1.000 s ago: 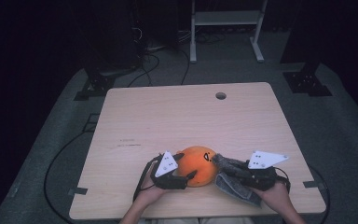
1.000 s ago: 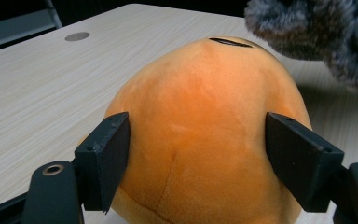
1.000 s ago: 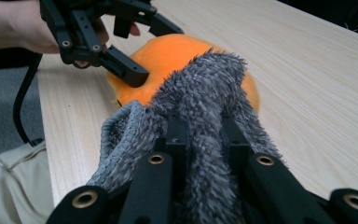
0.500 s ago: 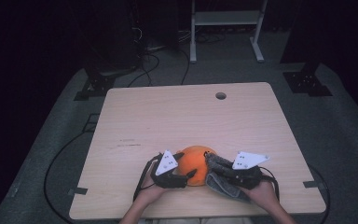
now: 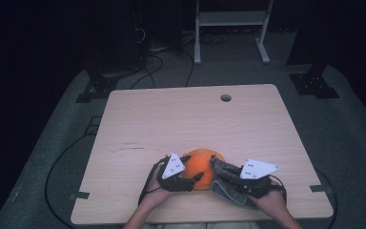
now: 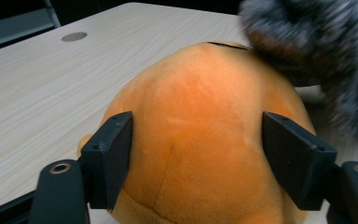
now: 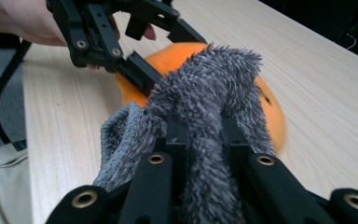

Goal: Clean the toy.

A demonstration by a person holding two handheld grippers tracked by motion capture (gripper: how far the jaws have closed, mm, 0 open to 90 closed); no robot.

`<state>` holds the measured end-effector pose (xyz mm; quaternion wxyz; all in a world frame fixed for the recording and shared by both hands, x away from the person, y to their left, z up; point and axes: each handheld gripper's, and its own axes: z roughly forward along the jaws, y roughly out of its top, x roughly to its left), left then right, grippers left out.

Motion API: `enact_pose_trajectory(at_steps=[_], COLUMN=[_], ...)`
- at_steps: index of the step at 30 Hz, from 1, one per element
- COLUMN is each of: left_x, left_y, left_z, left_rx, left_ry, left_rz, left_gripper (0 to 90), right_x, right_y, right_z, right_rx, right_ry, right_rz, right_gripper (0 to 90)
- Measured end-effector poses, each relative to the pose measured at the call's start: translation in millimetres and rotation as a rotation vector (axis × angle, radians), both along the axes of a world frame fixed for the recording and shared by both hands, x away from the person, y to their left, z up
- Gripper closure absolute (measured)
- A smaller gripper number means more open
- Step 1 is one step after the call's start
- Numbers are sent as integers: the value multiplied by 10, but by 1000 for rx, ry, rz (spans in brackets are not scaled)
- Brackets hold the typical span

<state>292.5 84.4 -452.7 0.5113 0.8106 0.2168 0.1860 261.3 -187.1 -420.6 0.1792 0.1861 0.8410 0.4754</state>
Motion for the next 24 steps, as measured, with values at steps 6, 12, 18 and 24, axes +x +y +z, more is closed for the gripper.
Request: enact_pose_trajectory(at_steps=[6, 12, 18, 24], left_x=[3, 29, 51, 66], left_y=[6, 54, 126, 128], left_z=[-11, 105, 119, 80], left_rx=[-5, -1, 21, 31], left_ry=[-6, 30, 47, 44], left_rz=[-7, -54, -66, -60], left_gripper=[294, 198, 170, 286], right_x=[148, 197, 213, 248], right_y=[-20, -147, -156, -226], right_z=[-91, -165, -197, -242], right_rx=[-9, -3, 0, -18], right_ry=[36, 73, 75, 97], right_rz=[-22, -65, -80, -118], right_gripper=[767, 767, 766, 766])
